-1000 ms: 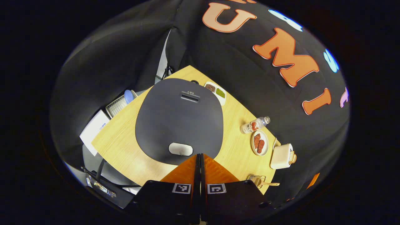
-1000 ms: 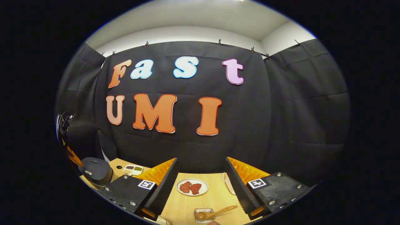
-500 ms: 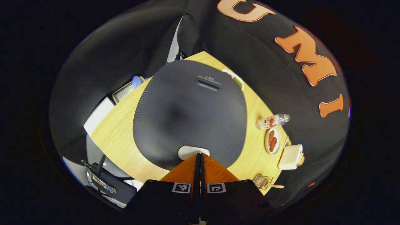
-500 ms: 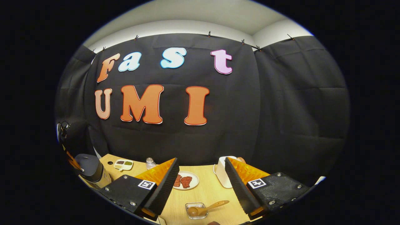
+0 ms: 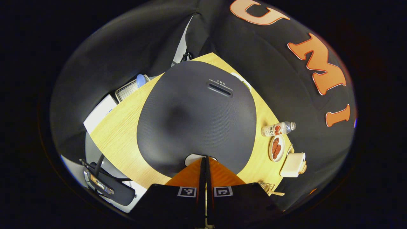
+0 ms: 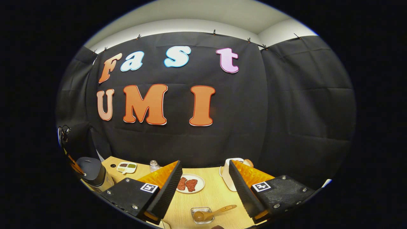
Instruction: Close the left gripper, press the button to open the rice cooker; take a wooden spoon from the chopstick holder with the right hand, scoop a spoonful of rice and pour it into the rice cooker, then put the wooden spoon back into the chopstick holder.
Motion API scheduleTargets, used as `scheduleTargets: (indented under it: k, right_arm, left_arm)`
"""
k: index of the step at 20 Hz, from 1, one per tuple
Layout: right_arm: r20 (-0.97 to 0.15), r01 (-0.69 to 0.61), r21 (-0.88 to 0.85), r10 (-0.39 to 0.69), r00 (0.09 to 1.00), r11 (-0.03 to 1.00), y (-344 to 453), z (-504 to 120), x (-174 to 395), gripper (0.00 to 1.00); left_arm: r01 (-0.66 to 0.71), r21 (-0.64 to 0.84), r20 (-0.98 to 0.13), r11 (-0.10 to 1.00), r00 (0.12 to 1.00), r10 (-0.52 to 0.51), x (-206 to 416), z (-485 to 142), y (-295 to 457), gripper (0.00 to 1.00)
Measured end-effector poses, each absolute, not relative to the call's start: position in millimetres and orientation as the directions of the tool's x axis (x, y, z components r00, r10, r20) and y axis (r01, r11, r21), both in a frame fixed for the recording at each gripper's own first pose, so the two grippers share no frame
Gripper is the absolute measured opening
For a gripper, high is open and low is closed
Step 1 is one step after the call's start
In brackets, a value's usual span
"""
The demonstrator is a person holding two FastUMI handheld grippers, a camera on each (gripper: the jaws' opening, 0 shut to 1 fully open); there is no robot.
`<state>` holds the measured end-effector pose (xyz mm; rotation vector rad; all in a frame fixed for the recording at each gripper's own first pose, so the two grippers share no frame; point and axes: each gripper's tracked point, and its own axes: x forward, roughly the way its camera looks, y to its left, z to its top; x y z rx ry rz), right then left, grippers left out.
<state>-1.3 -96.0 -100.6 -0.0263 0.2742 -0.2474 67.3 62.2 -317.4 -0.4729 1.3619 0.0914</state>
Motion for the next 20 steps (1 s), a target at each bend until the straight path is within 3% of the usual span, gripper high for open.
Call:
scheduleTargets:
  k: [1,2,5,8,9,14,20]
  right_arm:
    - [-0.269,0.232,-0.056,-0.239,0.933,0.971,-94,-102,-2,0.92]
    - [-0.275,0.225,-0.052,-0.231,0.933,0.973,-91,-106,-2,0.92]
    - [-0.296,0.212,-0.036,-0.214,0.931,0.976,-87,-113,-5,0.92]
    - [-0.319,0.212,-0.043,-0.215,0.923,0.976,-94,-124,-13,0.92]
    - [-0.327,0.219,-0.044,-0.221,0.919,0.975,-98,-127,-16,0.92]
    - [-0.383,0.221,-0.037,-0.218,0.898,0.975,-105,-148,-28,0.92]
    - [-0.429,0.202,-0.05,-0.204,0.88,0.978,-105,-166,-32,0.92]
  left_arm:
    - [-0.33,-0.252,-0.96,0.91,0.201,-0.193,65,-322,63,0.1]
    - [-0.307,-0.23,-0.962,0.924,0.218,-0.166,68,-318,63,0.06]
    - [-0.223,-0.195,-0.954,0.955,0.271,-0.131,63,-315,57,0.06]
    - [-0.218,-0.238,-0.894,0.947,0.431,-0.125,67,-303,56,0.02]
    - [-0.223,-0.264,-0.86,0.938,0.494,-0.125,69,-297,57,0.06]
    - [-0.164,-0.333,-0.645,0.929,0.758,-0.097,77,-224,65,0.06]
    - [-0.169,-0.185,-0.511,0.968,0.858,0.053,62,-169,81,0.06]
